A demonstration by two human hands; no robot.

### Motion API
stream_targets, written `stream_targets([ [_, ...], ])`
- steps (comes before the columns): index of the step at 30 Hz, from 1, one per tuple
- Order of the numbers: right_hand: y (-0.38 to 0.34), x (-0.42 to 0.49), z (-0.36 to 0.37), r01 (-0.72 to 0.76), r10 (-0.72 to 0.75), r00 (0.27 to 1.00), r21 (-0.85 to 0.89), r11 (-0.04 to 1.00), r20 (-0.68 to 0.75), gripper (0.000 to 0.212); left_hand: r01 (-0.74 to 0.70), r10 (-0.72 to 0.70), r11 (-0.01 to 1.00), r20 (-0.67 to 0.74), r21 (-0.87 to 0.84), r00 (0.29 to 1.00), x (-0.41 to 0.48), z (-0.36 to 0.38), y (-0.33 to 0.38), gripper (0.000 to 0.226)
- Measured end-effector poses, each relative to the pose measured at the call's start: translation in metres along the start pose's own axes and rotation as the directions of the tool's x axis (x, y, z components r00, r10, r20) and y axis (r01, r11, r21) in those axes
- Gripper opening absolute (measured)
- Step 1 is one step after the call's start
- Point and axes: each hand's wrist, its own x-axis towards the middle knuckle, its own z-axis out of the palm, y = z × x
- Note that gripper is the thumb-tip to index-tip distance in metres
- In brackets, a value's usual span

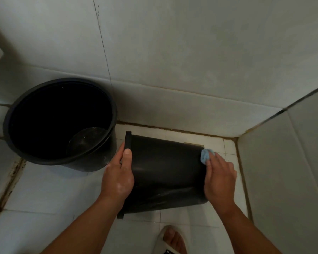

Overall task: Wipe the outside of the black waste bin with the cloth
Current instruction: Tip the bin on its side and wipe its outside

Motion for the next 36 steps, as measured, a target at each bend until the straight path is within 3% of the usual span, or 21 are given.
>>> stream_targets([
  [5, -0.008, 0.004, 0.004, -0.095, 0.110, 0.991, 0.169, 0.981, -0.080, 0.065, -0.114, 0.113, 0.993, 0.027, 0.032, 0.993, -0.024, -0.002, -0.010, 0.053],
  [12, -0.022, 0.016, 0.011, -0.119, 0.119, 0.991, -0.009, 0.993, -0.054, 0.050, -0.101, 0.102, 0.995, 0.066, -0.008, 0.993, -0.027, -0.003, -0.021, 0.053],
  [16, -0.063, 0.012, 0.009, 0.081, -0.080, 0.996, -0.060, 0.995, 0.032, 0.045, -0.086, 0.086, 0.996, 0.061, -0.002, 0.994, -0.023, -0.003, -0.022, 0.054],
  [20, -0.117, 0.003, 0.017, 0.316, -0.312, 0.940, -0.012, 0.949, 0.137, 0.048, -0.083, 0.081, 0.996, 0.057, 0.035, 0.995, -0.018, -0.005, -0.022, 0.048],
  [24, -0.132, -0.039, 0.016, 0.589, -0.601, 0.789, 0.123, 0.799, 0.126, 0.042, -0.066, 0.064, 0.997, 0.067, 0.026, 0.996, -0.010, -0.007, -0.016, 0.048],
  [27, -0.105, -0.036, 0.016, 0.727, -0.729, 0.672, 0.070, 0.683, 0.129, 0.049, -0.037, 0.037, 0.999, 0.080, -0.011, 0.996, -0.009, -0.008, -0.015, 0.049],
  [29, -0.091, -0.018, 0.017, 0.665, -0.651, 0.736, -0.019, 0.747, 0.185, 0.053, 0.000, 0.004, 0.999, 0.070, -0.052, 0.998, -0.010, -0.006, -0.015, 0.047],
  [31, -0.088, 0.005, 0.014, 0.442, -0.429, 0.888, -0.052, 0.896, 0.166, 0.047, 0.023, -0.021, 0.998, 0.045, -0.055, 0.999, -0.011, -0.001, -0.014, 0.049],
  [33, -0.098, 0.014, 0.015, 0.189, -0.183, 0.973, -0.025, 0.982, 0.143, 0.043, 0.034, -0.033, 0.998, 0.020, -0.055, 0.999, -0.010, 0.002, -0.012, 0.050],
  [34, -0.107, 0.010, 0.015, 0.159, -0.154, 0.979, -0.025, 0.987, 0.134, 0.044, 0.042, -0.040, 0.997, 0.019, -0.071, 0.999, -0.009, 0.003, -0.012, 0.050],
  [36, -0.130, -0.013, 0.014, 0.291, -0.290, 0.947, 0.014, 0.957, 0.141, 0.047, 0.047, -0.045, 0.995, 0.024, -0.089, 0.999, -0.007, 0.001, -0.011, 0.048],
])
